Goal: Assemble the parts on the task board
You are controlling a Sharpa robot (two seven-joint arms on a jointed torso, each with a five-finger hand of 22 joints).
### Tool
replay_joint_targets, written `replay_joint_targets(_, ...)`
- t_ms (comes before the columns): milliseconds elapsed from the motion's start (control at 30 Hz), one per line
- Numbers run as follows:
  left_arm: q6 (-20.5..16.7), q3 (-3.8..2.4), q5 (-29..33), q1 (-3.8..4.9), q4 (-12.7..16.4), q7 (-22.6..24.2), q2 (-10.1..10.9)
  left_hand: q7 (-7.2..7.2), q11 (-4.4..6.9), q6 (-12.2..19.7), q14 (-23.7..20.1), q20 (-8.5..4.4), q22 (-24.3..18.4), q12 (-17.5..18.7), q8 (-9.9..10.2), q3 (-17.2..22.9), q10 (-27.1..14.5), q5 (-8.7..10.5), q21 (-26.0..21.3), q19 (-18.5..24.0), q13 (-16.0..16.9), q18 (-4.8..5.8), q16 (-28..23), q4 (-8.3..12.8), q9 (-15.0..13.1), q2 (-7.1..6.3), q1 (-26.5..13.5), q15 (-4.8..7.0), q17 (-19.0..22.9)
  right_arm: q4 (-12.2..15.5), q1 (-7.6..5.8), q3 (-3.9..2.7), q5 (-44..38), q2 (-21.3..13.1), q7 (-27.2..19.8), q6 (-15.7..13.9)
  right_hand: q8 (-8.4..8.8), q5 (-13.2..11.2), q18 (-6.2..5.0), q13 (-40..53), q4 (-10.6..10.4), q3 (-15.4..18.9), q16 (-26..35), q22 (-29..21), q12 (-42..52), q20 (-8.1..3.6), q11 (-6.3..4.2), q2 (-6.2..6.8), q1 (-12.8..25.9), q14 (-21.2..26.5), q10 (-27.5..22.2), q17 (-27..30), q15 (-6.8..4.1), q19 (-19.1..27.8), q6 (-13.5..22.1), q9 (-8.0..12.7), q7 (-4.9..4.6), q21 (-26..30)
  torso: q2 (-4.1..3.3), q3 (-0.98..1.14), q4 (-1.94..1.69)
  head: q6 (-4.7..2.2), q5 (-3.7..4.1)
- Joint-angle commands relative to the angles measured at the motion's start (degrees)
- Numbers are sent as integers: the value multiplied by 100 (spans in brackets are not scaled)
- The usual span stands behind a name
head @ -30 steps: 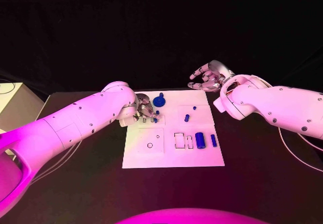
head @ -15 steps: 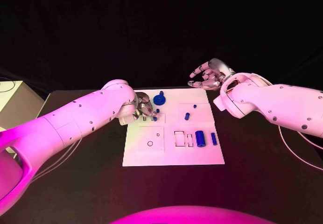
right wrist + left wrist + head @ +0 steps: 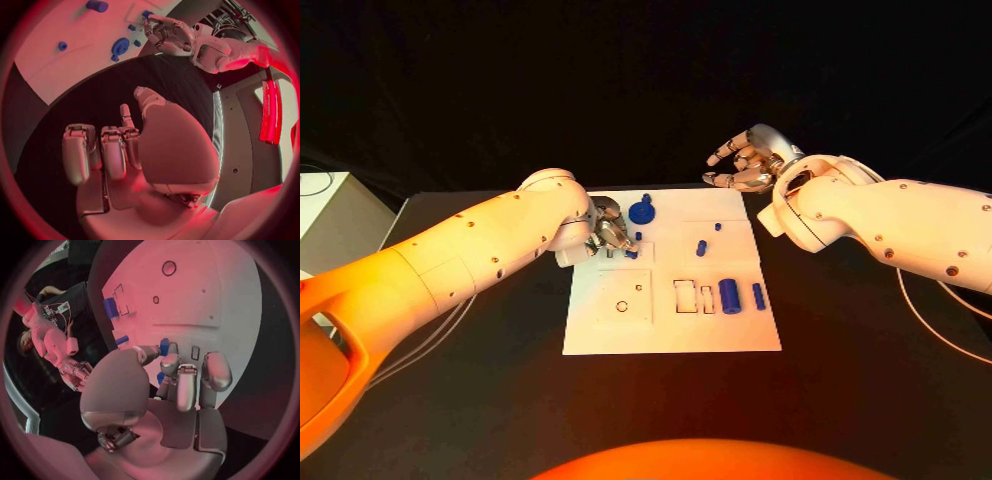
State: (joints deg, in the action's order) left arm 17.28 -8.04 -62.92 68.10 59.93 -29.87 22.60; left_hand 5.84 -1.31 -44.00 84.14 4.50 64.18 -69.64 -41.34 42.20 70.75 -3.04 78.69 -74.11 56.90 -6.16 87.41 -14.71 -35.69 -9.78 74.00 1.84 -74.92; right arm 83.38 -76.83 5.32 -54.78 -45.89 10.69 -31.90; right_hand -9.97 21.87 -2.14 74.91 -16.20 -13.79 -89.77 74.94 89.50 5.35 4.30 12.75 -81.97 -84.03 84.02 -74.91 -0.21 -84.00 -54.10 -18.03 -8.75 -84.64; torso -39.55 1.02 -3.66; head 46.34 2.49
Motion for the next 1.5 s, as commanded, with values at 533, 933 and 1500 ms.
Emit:
replay_joint_targets(533, -499, -6, 346, -3, 305, 69, 243, -101, 93, -258, 525, -87, 215, 41, -172, 1047, 235, -1259, 164, -171, -34, 111, 185, 1027, -753, -250, -464, 102, -1346, -16, 16, -3, -48, -24, -38, 84, -25, 22, 48, 1453, -1, -40, -9, 911, -12, 15, -6, -4, -20, -588, 532, -1468, 4, -363, 25, -5, -30, 31, 7, 2, -17, -36, 7)
replay_joint_targets(933, -795, -7, 202, -2, 396, 79, 348, -247, 232, -553, 586, -207, 375, -148, -183, 1105, 613, -1891, 237, -315, 267, 146, 259, 1224, -1015, -431, -791, 226, -1508, -30, 18, -2, -44, -45, -33, 83, -24, 26, 46, 1449, -2, -51, -8, 902, -16, 15, -5, -1, -12, -587, 528, -1464, 5, -360, 35, -5, -32, 40, -4, 1, -14, -56, 2)
replay_joint_targets(1500, -923, 109, -253, -7, 323, 81, 215, -265, 251, -588, 586, -226, 408, -133, -174, 1117, 631, -1986, 251, -342, 248, 153, 259, 1262, -1062, -442, -814, 244, -1508, -25, 19, -2, -43, -43, -31, 83, -24, 26, 46, 1449, -2, -51, -8, 902, -16, 15, -5, -1, -12, -587, 528, -1464, 5, -360, 35, -5, -32, 40, -10, 3, -10, -33, -26)
